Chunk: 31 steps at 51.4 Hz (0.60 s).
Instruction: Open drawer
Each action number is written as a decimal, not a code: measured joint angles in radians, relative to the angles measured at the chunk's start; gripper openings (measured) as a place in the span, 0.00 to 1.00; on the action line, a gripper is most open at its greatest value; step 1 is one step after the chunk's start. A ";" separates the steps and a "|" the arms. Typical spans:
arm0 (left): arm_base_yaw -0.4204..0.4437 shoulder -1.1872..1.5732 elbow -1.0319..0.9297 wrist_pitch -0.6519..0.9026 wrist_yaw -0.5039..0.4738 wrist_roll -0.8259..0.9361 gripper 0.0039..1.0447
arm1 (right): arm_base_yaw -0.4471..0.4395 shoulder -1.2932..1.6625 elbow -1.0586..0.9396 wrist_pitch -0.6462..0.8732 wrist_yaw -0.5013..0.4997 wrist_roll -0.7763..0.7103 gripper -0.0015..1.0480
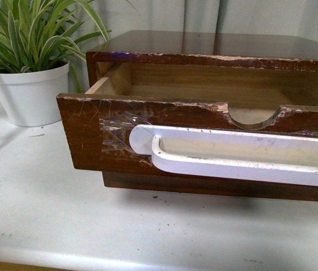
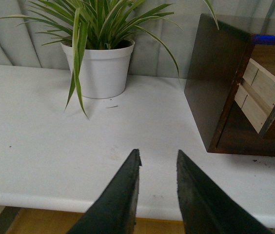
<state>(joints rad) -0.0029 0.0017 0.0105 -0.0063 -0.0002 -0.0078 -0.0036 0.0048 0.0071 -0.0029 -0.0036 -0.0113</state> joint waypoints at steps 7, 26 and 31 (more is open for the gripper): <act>0.000 0.000 0.000 0.000 0.000 0.000 0.48 | 0.000 0.000 0.000 0.000 0.000 0.000 0.43; 0.000 0.000 0.000 0.000 0.000 0.001 0.94 | 0.000 0.000 0.000 0.000 0.000 0.001 0.91; 0.000 0.000 0.000 0.000 0.000 0.001 0.94 | 0.000 0.000 0.000 0.000 0.000 0.001 0.91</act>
<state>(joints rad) -0.0029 0.0017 0.0105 -0.0063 -0.0002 -0.0067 -0.0036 0.0048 0.0071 -0.0029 -0.0032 -0.0101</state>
